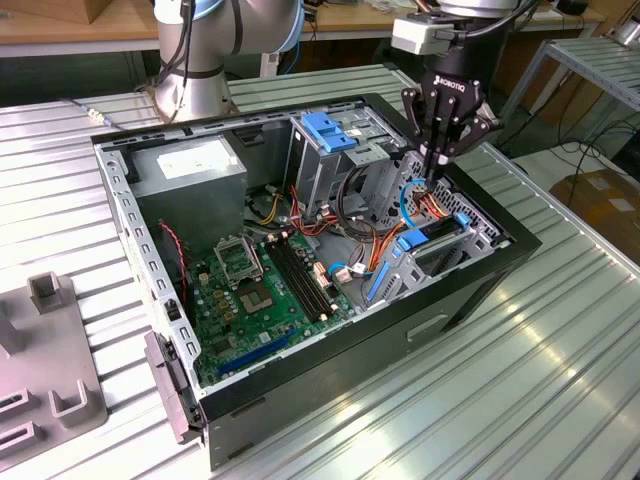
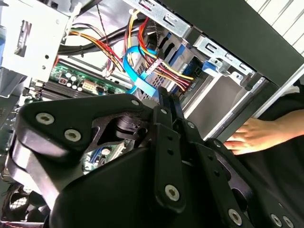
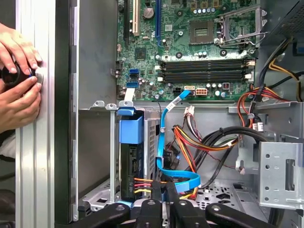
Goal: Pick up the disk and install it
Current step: 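Insert the second disk wire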
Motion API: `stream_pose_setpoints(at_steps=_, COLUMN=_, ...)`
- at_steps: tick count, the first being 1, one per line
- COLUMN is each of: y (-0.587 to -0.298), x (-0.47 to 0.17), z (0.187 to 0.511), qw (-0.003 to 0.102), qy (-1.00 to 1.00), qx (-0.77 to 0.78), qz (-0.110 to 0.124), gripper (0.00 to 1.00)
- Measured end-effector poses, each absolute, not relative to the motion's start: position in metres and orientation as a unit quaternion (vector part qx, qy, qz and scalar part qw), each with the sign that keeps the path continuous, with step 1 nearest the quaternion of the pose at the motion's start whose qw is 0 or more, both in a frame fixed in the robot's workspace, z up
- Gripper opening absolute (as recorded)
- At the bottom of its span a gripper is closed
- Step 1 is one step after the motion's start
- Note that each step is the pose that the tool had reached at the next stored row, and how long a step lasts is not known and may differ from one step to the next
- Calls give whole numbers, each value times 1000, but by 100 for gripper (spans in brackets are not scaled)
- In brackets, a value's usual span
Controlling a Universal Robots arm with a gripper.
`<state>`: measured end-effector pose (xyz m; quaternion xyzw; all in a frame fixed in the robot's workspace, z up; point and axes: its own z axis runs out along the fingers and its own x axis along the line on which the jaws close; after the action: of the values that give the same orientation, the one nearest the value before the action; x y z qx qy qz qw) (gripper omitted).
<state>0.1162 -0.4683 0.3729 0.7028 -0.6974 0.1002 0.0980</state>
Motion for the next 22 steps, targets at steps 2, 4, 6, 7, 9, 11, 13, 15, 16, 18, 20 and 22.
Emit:
stream_pose_setpoints(at_steps=2, y=-468, x=116, z=371, qw=104, qy=-697, qx=702, qz=106, gripper=18)
stream_pose_setpoints(at_steps=4, y=-467, x=116, z=368, qw=112, qy=-695, qx=701, qz=114, gripper=25)
stream_pose_setpoints(at_steps=6, y=-466, x=116, z=365, qw=117, qy=-694, qx=700, qz=120, gripper=25)
stream_pose_setpoints(at_steps=7, y=-466, x=117, z=364, qw=119, qy=-694, qx=699, qz=121, gripper=18)
stream_pose_setpoints(at_steps=9, y=-466, x=117, z=363, qw=120, qy=-694, qx=699, qz=122, gripper=16)
stream_pose_setpoints(at_steps=11, y=-471, x=117, z=361, qw=116, qy=-694, qx=700, qz=118, gripper=16)
stream_pose_setpoints(at_steps=13, y=-478, x=116, z=360, qw=105, qy=-696, qx=703, qz=107, gripper=16)
stream_pose_setpoints(at_steps=15, y=-481, x=115, z=359, qw=96, qy=-696, qx=705, qz=99, gripper=16)
stream_pose_setpoints(at_steps=16, y=-482, x=114, z=359, qw=93, qy=-694, qx=707, qz=97, gripper=16)
stream_pose_setpoints(at_steps=18, y=-486, x=113, z=359, qw=91, qy=-690, qx=711, qz=99, gripper=16)
stream_pose_setpoints(at_steps=20, y=-488, x=111, z=359, qw=89, qy=-686, qx=715, qz=100, gripper=16)
stream_pose_setpoints(at_steps=22, y=-490, x=109, z=359, qw=88, qy=-683, qx=718, qz=99, gripper=16)
